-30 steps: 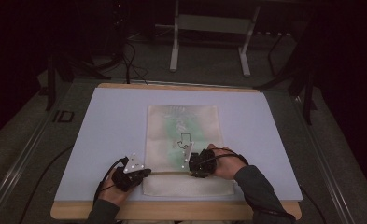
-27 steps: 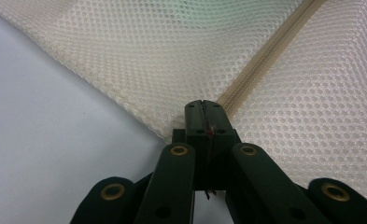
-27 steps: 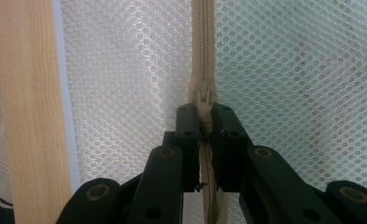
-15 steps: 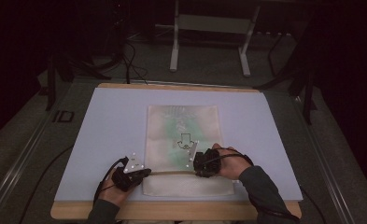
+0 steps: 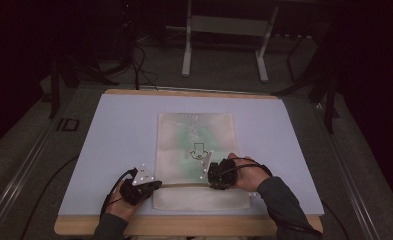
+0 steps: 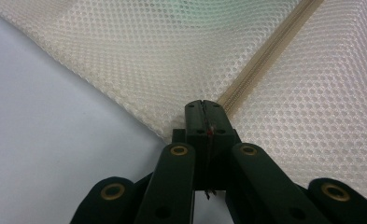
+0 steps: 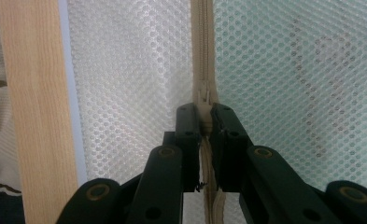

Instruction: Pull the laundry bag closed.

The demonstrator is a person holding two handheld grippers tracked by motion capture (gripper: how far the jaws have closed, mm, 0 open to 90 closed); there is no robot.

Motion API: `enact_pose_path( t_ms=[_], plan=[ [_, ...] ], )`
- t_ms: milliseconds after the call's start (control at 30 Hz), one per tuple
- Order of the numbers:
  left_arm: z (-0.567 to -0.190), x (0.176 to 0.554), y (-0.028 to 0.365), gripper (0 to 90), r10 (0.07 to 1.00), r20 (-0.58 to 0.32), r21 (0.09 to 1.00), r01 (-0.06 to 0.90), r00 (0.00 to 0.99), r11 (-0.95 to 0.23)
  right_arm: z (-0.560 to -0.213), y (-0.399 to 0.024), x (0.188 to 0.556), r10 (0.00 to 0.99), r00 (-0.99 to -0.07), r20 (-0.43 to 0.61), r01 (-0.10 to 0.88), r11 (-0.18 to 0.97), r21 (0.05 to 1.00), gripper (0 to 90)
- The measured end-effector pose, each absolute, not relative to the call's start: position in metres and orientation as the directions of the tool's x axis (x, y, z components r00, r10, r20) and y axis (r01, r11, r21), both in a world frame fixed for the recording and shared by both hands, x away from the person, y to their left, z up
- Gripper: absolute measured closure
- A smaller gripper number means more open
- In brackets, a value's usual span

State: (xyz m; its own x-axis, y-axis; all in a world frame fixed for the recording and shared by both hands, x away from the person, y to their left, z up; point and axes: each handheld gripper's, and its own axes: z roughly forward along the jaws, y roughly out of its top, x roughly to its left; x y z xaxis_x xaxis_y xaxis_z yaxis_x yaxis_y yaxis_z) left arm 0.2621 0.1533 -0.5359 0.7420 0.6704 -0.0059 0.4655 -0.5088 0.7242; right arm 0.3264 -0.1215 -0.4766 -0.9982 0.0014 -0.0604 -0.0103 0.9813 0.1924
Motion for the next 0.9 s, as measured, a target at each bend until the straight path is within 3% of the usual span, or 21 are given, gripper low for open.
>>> enact_pose_path(
  t_ms=[900],
  plan=[
    [-0.5359, 0.2620, 0.1532, 89.6, 0.671, -0.007, 0.724, 0.467, 0.741, -0.508, -0.4764, -0.1281, 0.3272, 0.011, -0.997, -0.072, -0.002, 0.983, 0.184, 82.3]
  ],
)
